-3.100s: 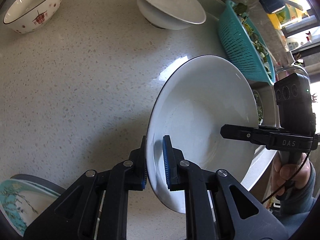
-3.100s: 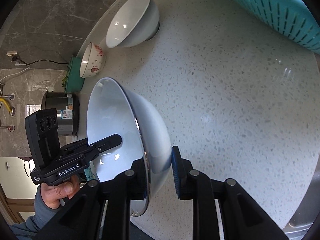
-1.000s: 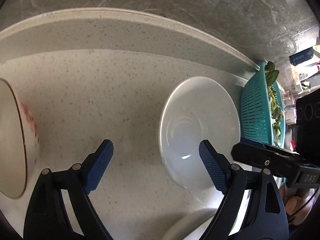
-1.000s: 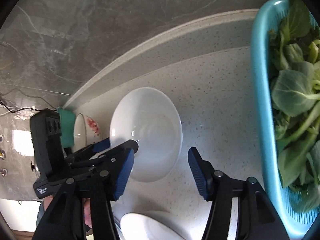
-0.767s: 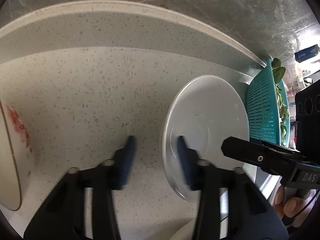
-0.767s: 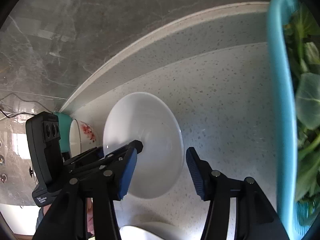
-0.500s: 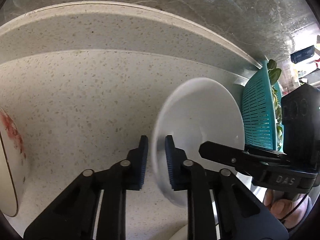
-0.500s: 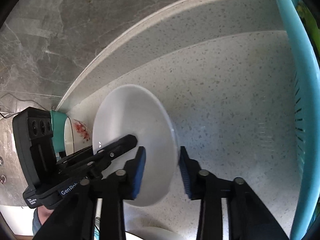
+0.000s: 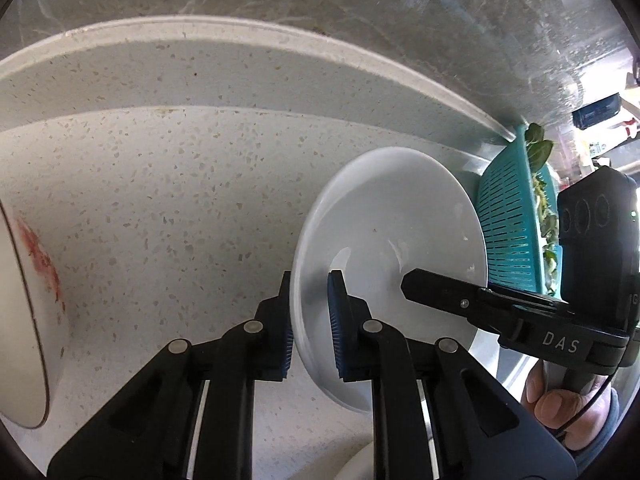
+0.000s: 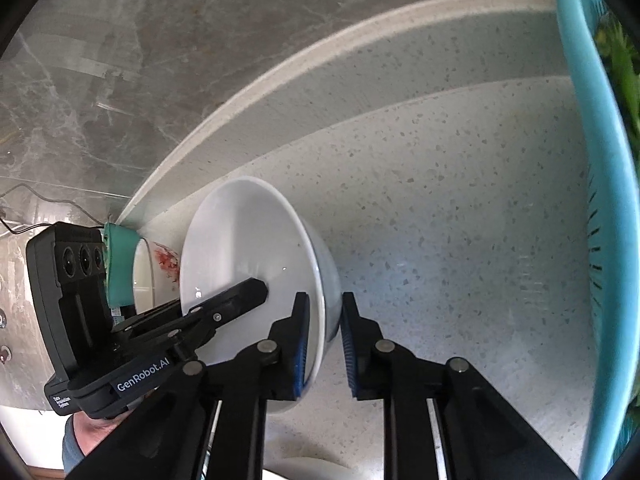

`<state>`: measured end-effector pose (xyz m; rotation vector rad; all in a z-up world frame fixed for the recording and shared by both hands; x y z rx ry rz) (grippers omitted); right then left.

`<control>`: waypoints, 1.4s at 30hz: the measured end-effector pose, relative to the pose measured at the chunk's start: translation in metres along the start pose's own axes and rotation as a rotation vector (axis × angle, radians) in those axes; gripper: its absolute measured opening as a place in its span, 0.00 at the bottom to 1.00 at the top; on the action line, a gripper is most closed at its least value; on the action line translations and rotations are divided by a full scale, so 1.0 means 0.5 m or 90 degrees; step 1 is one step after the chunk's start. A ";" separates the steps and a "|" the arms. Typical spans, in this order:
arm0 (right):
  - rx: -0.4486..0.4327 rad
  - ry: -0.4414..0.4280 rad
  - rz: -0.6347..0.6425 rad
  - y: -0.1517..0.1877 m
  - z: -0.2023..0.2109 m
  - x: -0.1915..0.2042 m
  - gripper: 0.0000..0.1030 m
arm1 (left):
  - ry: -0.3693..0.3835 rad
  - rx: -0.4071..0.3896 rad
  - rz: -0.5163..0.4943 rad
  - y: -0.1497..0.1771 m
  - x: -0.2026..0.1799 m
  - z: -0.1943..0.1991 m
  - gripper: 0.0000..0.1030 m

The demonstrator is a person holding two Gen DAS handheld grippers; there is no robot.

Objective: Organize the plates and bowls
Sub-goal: 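Carry the smaller white bowl with both grippers into the large white bowl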

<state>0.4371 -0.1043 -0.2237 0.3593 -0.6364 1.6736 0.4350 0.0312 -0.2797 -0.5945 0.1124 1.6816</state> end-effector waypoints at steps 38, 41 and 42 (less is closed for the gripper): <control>0.083 -0.039 0.031 0.332 0.183 -0.009 0.21 | 0.001 0.032 -0.018 0.421 -0.150 0.165 0.15; 0.095 -0.031 0.035 0.351 0.172 -0.016 0.21 | -0.009 0.039 -0.016 0.446 -0.142 0.151 0.16; 0.098 -0.026 0.039 0.356 0.166 -0.017 0.21 | -0.012 0.043 -0.014 0.456 -0.139 0.147 0.16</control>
Point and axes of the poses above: each gripper's, at about its wrist camera, not at the fingertips, and z roughly against the way its jaws point, x to its left, y to its underside, the point moved 10 cm from there along -z, roughly the way its jaws point, and after that the axes turned 6 degrees about -x, right-handed, at the moved point
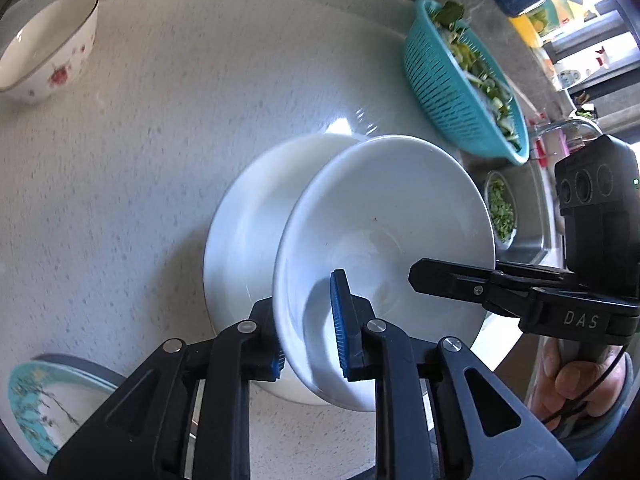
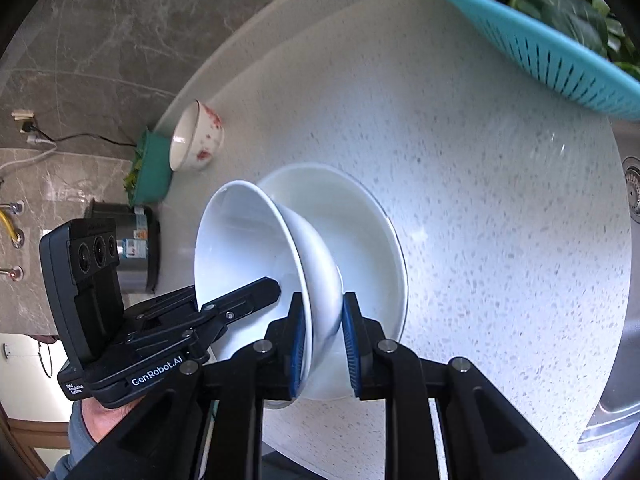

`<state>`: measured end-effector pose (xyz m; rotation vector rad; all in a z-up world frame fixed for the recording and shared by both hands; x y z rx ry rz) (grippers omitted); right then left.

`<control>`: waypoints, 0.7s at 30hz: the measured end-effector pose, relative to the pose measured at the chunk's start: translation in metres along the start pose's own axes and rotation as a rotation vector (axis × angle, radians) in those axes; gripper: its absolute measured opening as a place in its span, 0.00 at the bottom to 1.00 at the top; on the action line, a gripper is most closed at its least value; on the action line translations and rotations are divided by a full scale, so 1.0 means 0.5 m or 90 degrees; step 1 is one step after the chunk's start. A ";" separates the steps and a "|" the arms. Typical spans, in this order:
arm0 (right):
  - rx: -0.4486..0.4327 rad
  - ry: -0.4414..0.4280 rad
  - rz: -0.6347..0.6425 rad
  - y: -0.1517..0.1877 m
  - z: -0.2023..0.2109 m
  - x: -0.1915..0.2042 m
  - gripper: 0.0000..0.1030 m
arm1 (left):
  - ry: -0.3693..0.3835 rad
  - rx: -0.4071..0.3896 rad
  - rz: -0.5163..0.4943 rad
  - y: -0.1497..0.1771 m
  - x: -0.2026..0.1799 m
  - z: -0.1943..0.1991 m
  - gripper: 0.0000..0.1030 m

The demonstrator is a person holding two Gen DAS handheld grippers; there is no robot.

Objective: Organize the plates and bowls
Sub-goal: 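Carry the smaller white bowl with both grippers into the large white bowl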

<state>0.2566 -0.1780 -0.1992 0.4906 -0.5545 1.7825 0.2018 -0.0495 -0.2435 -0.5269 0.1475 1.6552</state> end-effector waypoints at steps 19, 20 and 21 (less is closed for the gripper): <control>0.003 0.090 0.080 0.002 -0.055 0.005 0.20 | -0.092 -0.007 -0.077 -0.037 -0.020 -0.069 0.41; 0.002 0.100 0.091 0.001 -0.058 0.008 0.20 | -0.104 -0.007 -0.087 -0.038 -0.023 -0.071 0.41; 0.000 0.108 0.098 -0.001 -0.059 0.009 0.19 | -0.112 -0.012 -0.096 -0.040 -0.024 -0.072 0.41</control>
Point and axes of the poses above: each gripper's, at about its wrist camera, not at the fingertips, and z roughly against the way its jaws point, x to its left, y to its underside, the point moved 10 cm from there along -z, roughly the way its jaws point, and after that the axes turned 6 degrees about -x, right-handed, at the moved point
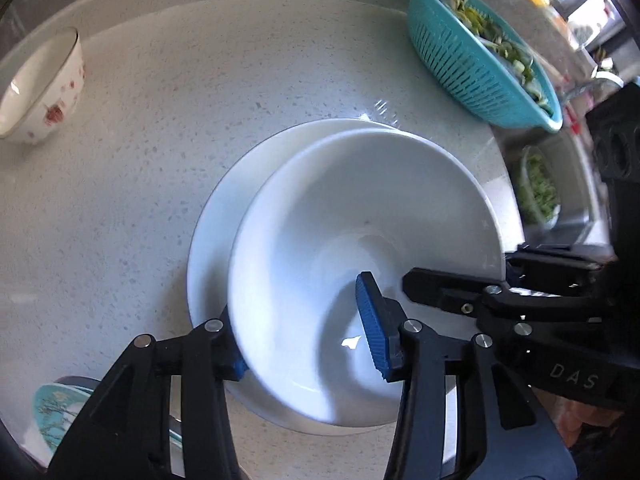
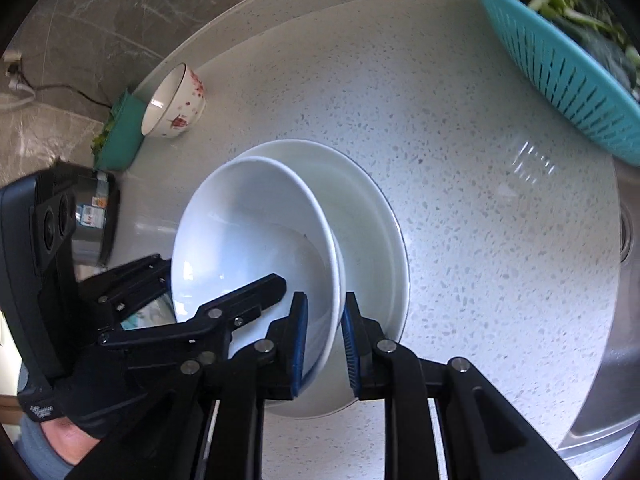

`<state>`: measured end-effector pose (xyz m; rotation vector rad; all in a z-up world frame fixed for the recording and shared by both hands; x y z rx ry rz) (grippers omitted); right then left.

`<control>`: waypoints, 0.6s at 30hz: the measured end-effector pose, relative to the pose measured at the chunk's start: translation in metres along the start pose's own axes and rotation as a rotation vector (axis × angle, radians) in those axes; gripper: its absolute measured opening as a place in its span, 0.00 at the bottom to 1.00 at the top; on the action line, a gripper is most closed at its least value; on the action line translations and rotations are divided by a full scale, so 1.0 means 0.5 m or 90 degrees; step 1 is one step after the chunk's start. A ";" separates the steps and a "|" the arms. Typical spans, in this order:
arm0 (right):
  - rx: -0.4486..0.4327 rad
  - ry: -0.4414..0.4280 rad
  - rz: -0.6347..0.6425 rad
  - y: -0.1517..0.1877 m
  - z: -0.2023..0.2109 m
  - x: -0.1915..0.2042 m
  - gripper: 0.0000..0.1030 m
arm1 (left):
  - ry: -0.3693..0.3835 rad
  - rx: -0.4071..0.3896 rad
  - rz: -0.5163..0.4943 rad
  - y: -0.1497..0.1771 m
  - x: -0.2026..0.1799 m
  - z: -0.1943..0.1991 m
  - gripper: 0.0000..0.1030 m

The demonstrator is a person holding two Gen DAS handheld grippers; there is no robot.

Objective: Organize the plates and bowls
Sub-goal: 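Carry the smaller white bowl with both grippers into the large white bowl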

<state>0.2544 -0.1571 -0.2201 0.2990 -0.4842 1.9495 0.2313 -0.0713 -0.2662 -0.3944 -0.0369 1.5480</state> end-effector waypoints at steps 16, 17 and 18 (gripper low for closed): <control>0.020 -0.022 -0.020 0.004 0.007 -0.009 0.22 | -0.004 -0.009 -0.022 0.002 0.002 0.005 0.48; 0.024 -0.019 -0.020 0.004 0.008 -0.010 0.22 | -0.005 -0.009 -0.020 0.002 0.003 0.005 0.48; 0.029 -0.016 -0.022 0.004 0.009 -0.010 0.22 | -0.007 -0.009 -0.021 0.002 0.003 0.004 0.48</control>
Point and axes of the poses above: each gripper's, at about its wrist camera, not at the fingertips, and z roughly against the way its jaws point, x to its left, y to its underside, the point moved 10 cm from there along -z, roughly the way its jaws point, and after that the axes turned 6 degrees about -x, right-handed, at the moved point
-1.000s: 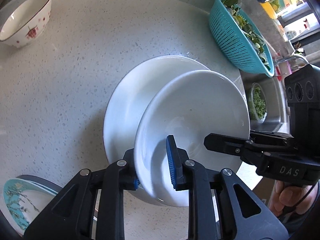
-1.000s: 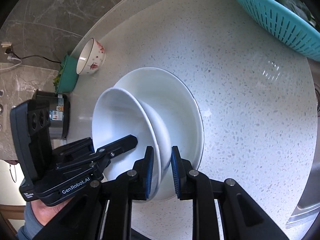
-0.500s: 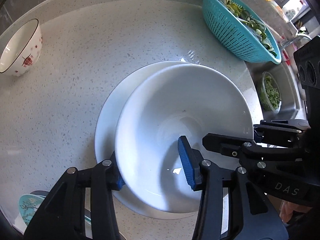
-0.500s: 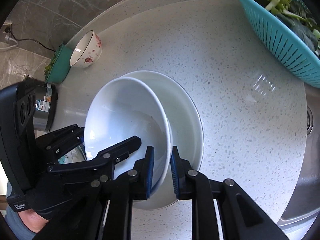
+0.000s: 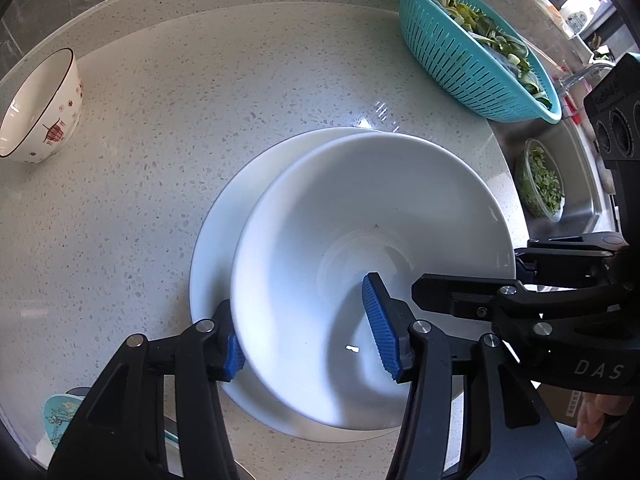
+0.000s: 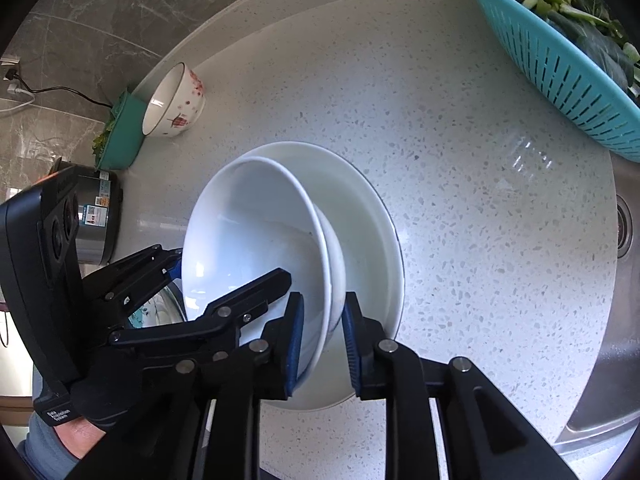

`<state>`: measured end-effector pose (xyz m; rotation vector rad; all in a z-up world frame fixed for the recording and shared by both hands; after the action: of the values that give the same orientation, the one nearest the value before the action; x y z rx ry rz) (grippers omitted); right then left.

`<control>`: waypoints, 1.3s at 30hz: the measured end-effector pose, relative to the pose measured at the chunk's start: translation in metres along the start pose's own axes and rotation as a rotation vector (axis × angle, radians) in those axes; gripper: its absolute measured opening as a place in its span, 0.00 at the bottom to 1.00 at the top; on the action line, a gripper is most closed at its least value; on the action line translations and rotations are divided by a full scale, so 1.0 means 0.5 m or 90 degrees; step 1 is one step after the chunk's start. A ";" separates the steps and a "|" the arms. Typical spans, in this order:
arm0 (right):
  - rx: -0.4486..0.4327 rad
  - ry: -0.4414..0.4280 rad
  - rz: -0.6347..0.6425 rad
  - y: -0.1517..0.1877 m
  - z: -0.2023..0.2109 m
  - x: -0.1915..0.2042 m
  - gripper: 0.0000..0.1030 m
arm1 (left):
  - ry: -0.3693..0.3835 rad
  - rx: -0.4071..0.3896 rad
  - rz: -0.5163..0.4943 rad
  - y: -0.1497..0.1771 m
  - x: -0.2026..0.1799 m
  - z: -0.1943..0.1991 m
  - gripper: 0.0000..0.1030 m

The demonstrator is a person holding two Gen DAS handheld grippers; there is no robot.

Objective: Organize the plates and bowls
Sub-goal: 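Carry the smaller white bowl with both grippers into the large white bowl, then open both grippers and lift away from the nested bowls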

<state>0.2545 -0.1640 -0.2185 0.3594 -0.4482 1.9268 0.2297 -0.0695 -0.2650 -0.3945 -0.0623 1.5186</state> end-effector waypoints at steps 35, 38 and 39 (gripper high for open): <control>0.034 0.033 0.035 -0.006 0.050 0.004 0.47 | 0.011 -0.003 -0.008 -0.010 -0.004 0.035 0.74; 0.038 0.018 0.028 -0.003 0.059 0.005 0.51 | 0.021 -0.005 0.004 -0.008 -0.001 0.047 0.79; 0.037 0.017 0.030 -0.003 0.063 0.006 0.53 | 0.024 -0.005 0.007 -0.003 -0.002 0.050 0.79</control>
<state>0.2559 -0.1758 -0.1892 0.3633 -0.3867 1.9908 0.2243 -0.0651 -0.2411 -0.4303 -0.0365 1.5217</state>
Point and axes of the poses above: each gripper's, at about its wrist camera, not at the fingertips, and z roughly against the way its jaws point, x to its left, y to its underside, the point moved 10 cm from there along -z, roughly the way its jaws point, and after that the axes turned 6 degrees about -x, right-handed, at the moved point
